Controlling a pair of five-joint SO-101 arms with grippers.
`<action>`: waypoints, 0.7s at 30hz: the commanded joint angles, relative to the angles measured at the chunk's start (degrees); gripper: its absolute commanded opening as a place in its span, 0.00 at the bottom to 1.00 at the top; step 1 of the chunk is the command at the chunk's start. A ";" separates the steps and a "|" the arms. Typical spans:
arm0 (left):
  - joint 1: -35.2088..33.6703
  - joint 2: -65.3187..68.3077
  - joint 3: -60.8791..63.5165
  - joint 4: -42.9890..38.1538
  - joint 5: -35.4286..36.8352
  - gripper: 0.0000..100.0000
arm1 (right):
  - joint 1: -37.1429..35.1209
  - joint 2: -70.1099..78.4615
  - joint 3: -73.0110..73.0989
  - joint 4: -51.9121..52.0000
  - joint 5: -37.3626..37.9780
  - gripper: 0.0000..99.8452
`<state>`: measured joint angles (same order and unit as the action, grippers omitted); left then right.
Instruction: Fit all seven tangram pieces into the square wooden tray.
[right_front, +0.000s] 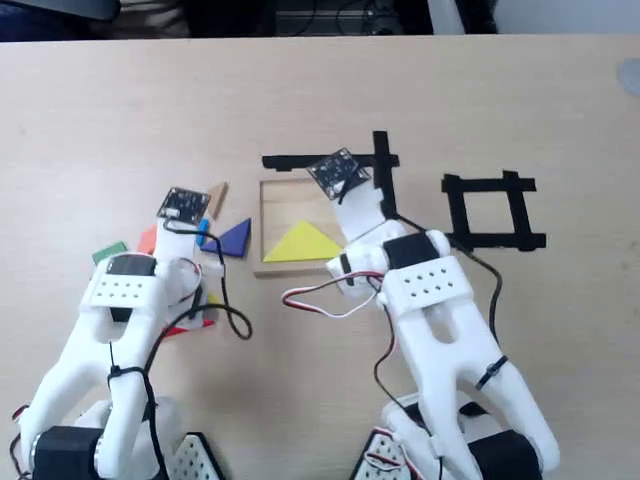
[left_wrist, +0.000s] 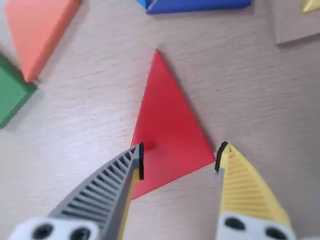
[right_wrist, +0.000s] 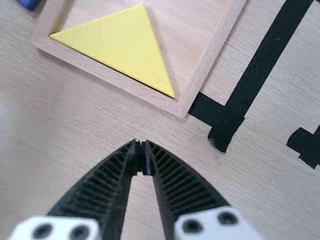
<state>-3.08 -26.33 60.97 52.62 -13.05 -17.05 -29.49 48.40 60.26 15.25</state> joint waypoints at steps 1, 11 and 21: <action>-0.13 -1.58 -0.22 -1.05 0.18 0.26 | -0.79 -1.19 -0.22 -0.62 0.18 0.01; 0.04 0.44 -0.92 -2.81 -0.44 0.30 | -0.70 -1.19 -0.22 -0.62 0.18 0.01; -4.00 19.34 -14.81 6.24 -8.70 0.31 | -0.70 -1.19 -0.22 -0.62 0.18 0.01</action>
<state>-4.92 -10.68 49.98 58.15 -20.97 -17.05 -29.49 48.40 60.26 15.25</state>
